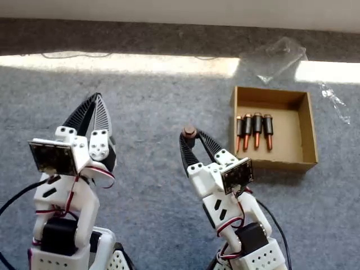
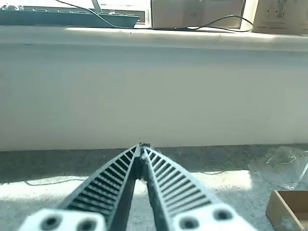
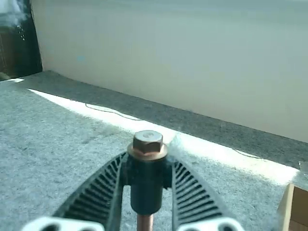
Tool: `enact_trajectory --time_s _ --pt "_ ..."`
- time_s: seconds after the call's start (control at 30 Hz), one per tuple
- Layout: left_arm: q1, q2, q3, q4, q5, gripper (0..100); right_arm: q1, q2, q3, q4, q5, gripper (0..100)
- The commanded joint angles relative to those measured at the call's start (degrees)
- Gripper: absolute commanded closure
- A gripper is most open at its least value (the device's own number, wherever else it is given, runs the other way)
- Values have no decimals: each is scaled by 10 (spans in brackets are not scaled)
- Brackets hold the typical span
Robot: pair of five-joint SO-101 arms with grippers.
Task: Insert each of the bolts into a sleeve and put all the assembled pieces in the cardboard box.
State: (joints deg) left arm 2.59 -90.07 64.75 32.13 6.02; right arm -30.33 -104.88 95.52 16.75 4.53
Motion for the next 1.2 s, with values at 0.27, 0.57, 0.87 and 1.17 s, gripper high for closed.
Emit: enact_trajectory --time_s 0.27,0.57,0.87,1.17 --pt "-12 -150 90 21 -69 994 18 -5 69 -1 5 994" --pt "-12 -148 149 47 -70 994 29 -5 69 -1 5 994" --pt "-7 -148 193 170 -69 992 58 -5 69 -1 4 994" --pt "-7 -146 243 268 28 989 90 -5 52 0 6 994"
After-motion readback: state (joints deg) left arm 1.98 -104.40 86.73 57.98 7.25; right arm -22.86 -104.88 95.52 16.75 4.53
